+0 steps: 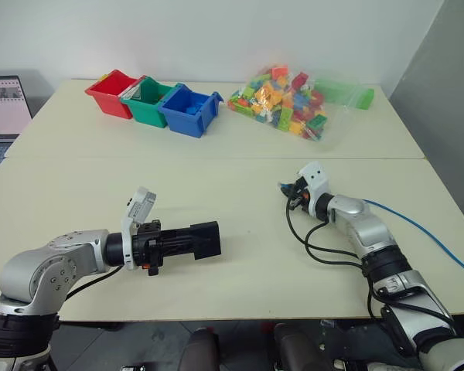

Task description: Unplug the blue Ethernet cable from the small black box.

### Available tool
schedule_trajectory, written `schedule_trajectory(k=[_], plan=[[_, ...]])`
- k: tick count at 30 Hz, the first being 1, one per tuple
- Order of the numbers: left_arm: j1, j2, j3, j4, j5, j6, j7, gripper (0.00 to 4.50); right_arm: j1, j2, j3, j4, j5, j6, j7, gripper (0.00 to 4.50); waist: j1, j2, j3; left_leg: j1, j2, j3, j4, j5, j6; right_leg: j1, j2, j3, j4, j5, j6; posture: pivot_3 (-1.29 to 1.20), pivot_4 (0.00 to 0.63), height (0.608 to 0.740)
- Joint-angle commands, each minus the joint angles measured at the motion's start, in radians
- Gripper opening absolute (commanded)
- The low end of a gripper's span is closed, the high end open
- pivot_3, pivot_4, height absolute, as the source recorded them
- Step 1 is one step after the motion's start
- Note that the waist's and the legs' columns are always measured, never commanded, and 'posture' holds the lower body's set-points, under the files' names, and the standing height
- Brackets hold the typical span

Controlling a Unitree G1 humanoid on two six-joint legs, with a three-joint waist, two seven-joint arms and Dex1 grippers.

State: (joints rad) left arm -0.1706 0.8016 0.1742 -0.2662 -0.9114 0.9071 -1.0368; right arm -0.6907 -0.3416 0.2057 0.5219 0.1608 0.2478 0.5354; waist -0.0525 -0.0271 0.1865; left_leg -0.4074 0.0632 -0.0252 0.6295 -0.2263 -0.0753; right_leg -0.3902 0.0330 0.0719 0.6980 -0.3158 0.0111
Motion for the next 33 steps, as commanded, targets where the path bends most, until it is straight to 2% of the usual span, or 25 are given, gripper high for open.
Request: schedule_trajectory(k=[1, 3, 8, 13, 23, 28, 33], plan=[[-0.014, -0.040, 0.051, 0.029, 0.056, -0.065, 0.097, 0.79, 0.004, -0.022, -0.052, -0.031, 0.011, -0.005, 0.057, 1.37, 0.000, 0.000, 0.000, 0.000, 0.000, 0.000, 0.000, 0.000, 0.000, 0.000, 0.000, 0.000, 0.000, 0.000, 0.000, 0.00, 0.150, 0.740], [-0.031, -0.074, 0.061, 0.059, 0.087, -0.102, 0.149, 0.79, 0.024, -0.041, -0.064, -0.094, 0.028, 0.008, 0.106, 1.85, 0.002, 0.000, 0.000, 0.000, 0.000, -0.001, 0.000, 0.000, 0.000, 0.000, 0.000, 0.000, 0.001, 0.000, 0.000, 0.00, 0.150, 0.740], [-0.133, -0.192, 0.070, 0.247, 0.352, -0.418, 0.376, 0.79, 0.080, -0.125, -0.068, -0.349, 0.086, 0.048, 0.260, 3.18, 0.019, 0.001, 0.000, 0.000, 0.000, -0.001, 0.000, 0.000, 0.000, 0.000, 0.000, -0.001, 0.001, 0.000, 0.000, 0.00, 0.150, 0.740], [-0.246, -0.249, 0.086, 0.499, 0.535, -0.703, 0.518, 0.79, 0.086, -0.162, -0.050, -0.588, 0.146, 0.165, 0.325, 3.21, 0.018, 0.001, 0.000, 0.000, 0.000, -0.001, 0.000, 0.000, 0.000, 0.000, 0.000, -0.001, 0.001, 0.000, 0.000, 0.00, 0.150, 0.740], [-0.328, -0.292, 0.065, 0.829, 0.648, -0.916, 0.539, 0.79, 0.063, -0.160, 0.030, -0.796, 0.158, 0.359, 0.339, 3.21, 0.022, 0.000, 0.000, -0.001, -0.001, -0.001, 0.001, 0.000, 0.000, 0.000, -0.001, -0.002, 0.000, 0.001, 0.001, 0.00, 0.150, 0.740], [-0.299, -0.298, 0.088, 0.837, 0.638, -0.918, 0.547, 2.13, 0.068, -0.161, 0.041, -0.814, 0.145, 0.379, 0.336, 3.21, 0.020, 0.000, 0.000, -0.001, -0.001, -0.002, 0.001, 0.000, 0.000, 0.000, -0.001, -0.003, 0.001, 0.001, 0.001, 0.00, 0.150, 0.740], [-0.250, -0.298, 0.109, 0.776, 0.620, -0.896, 0.554, 3.17, 0.072, -0.160, 0.042, -0.827, 0.146, 0.392, 0.332, 3.21, 0.020, 0.000, 0.000, -0.001, 0.000, -0.002, 0.001, 0.000, 0.000, 0.000, -0.001, -0.003, 0.001, 0.001, 0.001, 0.00, 0.150, 0.740]])
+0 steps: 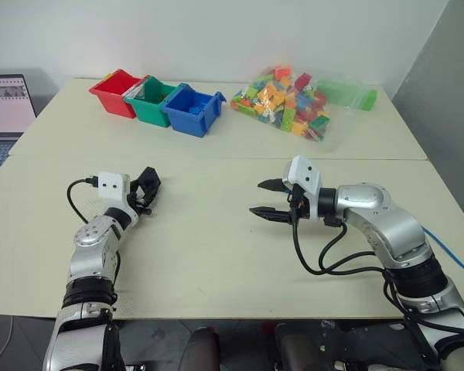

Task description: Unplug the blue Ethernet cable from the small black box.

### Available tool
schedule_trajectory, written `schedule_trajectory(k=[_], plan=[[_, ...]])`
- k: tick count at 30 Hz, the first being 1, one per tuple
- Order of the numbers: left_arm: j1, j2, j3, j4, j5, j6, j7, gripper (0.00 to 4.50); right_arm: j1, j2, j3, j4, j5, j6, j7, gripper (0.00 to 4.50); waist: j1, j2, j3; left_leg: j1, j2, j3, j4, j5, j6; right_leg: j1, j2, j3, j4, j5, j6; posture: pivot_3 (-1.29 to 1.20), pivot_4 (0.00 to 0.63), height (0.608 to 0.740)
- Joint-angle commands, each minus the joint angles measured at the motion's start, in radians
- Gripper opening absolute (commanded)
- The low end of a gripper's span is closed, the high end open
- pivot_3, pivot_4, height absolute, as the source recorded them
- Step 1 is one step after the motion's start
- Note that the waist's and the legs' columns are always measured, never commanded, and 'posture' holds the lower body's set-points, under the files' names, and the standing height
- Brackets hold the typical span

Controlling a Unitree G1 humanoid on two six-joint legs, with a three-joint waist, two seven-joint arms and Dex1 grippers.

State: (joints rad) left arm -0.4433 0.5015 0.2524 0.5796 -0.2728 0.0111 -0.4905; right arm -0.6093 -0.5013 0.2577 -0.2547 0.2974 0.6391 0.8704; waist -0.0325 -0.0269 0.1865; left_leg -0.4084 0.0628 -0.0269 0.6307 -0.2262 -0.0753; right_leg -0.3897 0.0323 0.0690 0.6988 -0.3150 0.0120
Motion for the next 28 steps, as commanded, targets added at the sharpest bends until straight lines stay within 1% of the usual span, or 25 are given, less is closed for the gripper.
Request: schedule_trajectory(k=[1, 3, 4, 5, 8, 10, 12, 14, 16, 18, 23, 28], plan=[[0.038, 0.002, 0.034, -0.091, -0.022, 0.009, 0.007, 3.41, -0.009, -0.001, -0.010, -0.052, 0.009, 0.002, -0.003, 3.21, 0.000, 0.000, 0.000, 0.000, 0.000, 0.000, 0.000, 0.000, 0.000, 0.000, 0.000, 0.000, 0.000, 0.000, 0.000, 0.00, 0.150, 0.740], [0.085, 0.006, 0.042, -0.160, -0.033, 0.053, 0.014, 3.80, -0.007, 0.000, -0.010, -0.055, 0.008, 0.006, -0.006, 3.21, 0.001, 0.000, 0.000, 0.000, 0.000, 0.000, 0.000, 0.000, 0.000, 0.000, 0.000, 0.000, 0.000, 0.000, 0.000, 0.00, 0.150, 0.740], [0.114, 0.010, 0.047, -0.206, -0.037, 0.084, 0.020, 4.06, -0.004, -0.001, -0.011, -0.057, 0.008, 0.008, -0.008, 3.21, 0.000, 0.000, 0.000, 0.000, 0.000, 0.000, 0.000, 0.000, 0.000, 0.000, 0.000, 0.000, 0.000, 0.000, 0.000, 0.00, 0.150, 0.740], [0.144, 0.017, 0.052, -0.255, -0.041, 0.112, 0.023, 4.20, 0.001, -0.004, -0.012, -0.059, 0.007, 0.010, -0.009, 3.21, -0.001, 0.000, 0.000, 0.000, 0.000, 0.000, 0.000, 0.000, 0.000, 0.000, 0.000, 0.000, 0.000, 0.000, 0.000, 0.00, 0.150, 0.740], [0.236, 0.061, 0.066, -0.422, -0.067, 0.261, 0.021, 4.20, 0.024, -0.024, -0.035, -0.051, 0.006, 0.005, -0.010, 3.21, -0.001, 0.000, 0.000, 0.000, 0.001, 0.000, 0.000, 0.000, 0.000, 0.000, 0.000, 0.001, 0.001, 0.000, 0.000, 0.00, 0.150, 0.740], [0.286, 0.111, 0.062, -0.510, -0.045, 0.328, 0.017, 4.20, 0.043, -0.046, -0.061, -0.037, 0.004, -0.018, -0.004, 3.21, -0.001, 0.000, 0.000, 0.000, 0.001, -0.001, 0.000, 0.000, 0.000, 0.000, 0.000, 0.001, 0.000, 0.000, 0.000, 0.00, 0.150, 0.740], [0.332, 0.169, 0.072, -0.586, -0.022, 0.362, 0.009, 4.20, 0.061, -0.064, -0.089, -0.014, -0.009, -0.074, -0.006, 3.21, -0.001, 0.000, 0.000, 0.000, 0.001, -0.001, 0.000, 0.000, 0.000, 0.000, 0.000, 0.001, 0.000, 0.000, 0.000, 0.00, 0.150, 0.740], [0.361, 0.220, 0.115, -0.643, -0.072, 0.389, -0.048, 4.20, 0.066, -0.071, -0.124, 0.024, -0.017, -0.118, -0.021, 3.21, -0.001, -0.001, 0.000, 0.000, 0.001, -0.001, 0.000, 0.000, 0.000, 0.000, 0.000, 0.001, 0.000, 0.000, 0.000, 0.00, 0.150, 0.740], [0.382, 0.284, 0.167, -0.674, -0.131, 0.400, -0.148, 4.20, 0.065, -0.096, -0.159, 0.075, -0.008, -0.157, 0.006, 3.21, 0.000, -0.002, 0.000, 0.001, 0.000, 0.000, 0.000, 0.000, 0.000, 0.000, 0.000, 0.000, 0.000, 0.000, 0.000, 0.00, 0.150, 0.740], [0.391, 0.352, 0.188, -0.688, -0.158, 0.466, -0.200, 4.20, 0.061, -0.117, -0.185, 0.112, 0.006, -0.186, 0.034, 3.21, 0.000, -0.001, 0.000, 0.001, 0.000, 0.000, 0.000, 0.000, 0.000, 0.000, 0.000, 0.000, 0.000, 0.000, 0.000, 0.00, 0.150, 0.740], [0.384, 0.405, 0.232, -0.734, -0.224, 0.503, -0.276, 4.20, 0.055, -0.179, -0.230, 0.140, 0.079, -0.148, 0.137, 3.21, -0.001, -0.001, 0.001, 0.002, 0.000, 0.001, -0.001, 0.000, 0.000, 0.000, 0.000, 0.001, -0.001, 0.000, 0.000, 0.00, 0.150, 0.740], [0.369, 0.441, 0.240, -0.732, -0.257, 0.554, -0.321, 4.20, 0.034, -0.204, -0.241, 0.181, 0.082, -0.160, 0.160, 3.21, -0.001, -0.001, 0.001, 0.002, 0.001, 0.001, -0.001, 0.000, 0.000, 0.000, 0.000, 0.001, -0.001, 0.000, 0.000, 0.00, 0.150, 0.740]])
